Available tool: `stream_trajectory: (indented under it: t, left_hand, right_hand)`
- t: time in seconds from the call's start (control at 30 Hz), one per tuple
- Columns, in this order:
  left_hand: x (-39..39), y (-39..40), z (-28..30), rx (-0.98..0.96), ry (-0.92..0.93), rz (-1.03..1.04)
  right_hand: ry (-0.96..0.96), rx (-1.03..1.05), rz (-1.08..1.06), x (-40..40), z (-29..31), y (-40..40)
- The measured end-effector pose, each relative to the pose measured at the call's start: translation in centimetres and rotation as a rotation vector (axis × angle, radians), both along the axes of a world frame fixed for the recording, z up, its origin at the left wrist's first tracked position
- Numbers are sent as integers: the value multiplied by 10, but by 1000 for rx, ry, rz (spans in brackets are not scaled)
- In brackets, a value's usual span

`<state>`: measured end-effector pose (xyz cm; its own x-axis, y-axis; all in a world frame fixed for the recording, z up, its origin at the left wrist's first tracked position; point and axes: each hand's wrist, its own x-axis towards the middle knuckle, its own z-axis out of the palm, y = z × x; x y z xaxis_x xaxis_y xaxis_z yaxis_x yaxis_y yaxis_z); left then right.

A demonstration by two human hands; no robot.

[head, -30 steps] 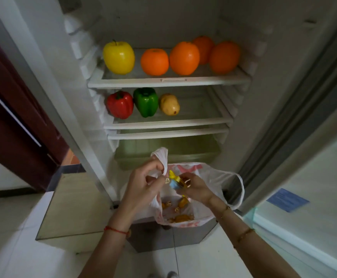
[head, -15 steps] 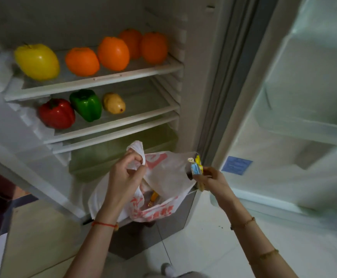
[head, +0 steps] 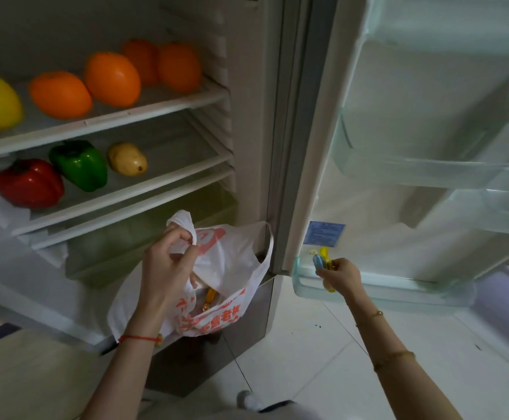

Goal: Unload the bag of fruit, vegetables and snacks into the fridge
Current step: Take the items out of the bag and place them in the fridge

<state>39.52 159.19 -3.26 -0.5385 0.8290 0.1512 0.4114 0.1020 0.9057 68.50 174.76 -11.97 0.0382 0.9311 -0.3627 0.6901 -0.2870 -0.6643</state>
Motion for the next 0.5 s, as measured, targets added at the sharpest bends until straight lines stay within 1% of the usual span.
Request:
stream_trajectory:
  t: [0.1,0.3,0.43,0.5]
  left_hand:
    - [-1,-2,1,0,-19,9]
    - [-4,-8,3,4,-22,24]
    - [-6,-12,1,4,-29,53]
    - [-8,-14,1,7,-28,67]
  right_hand:
    - [-76,-39,28,-11,-13,11]
    - [-295,-106,180,-26,-38,18]
    - [-365,-129,259,-26,-38,21]
    - [-381,-81,266,-26,-33,21]
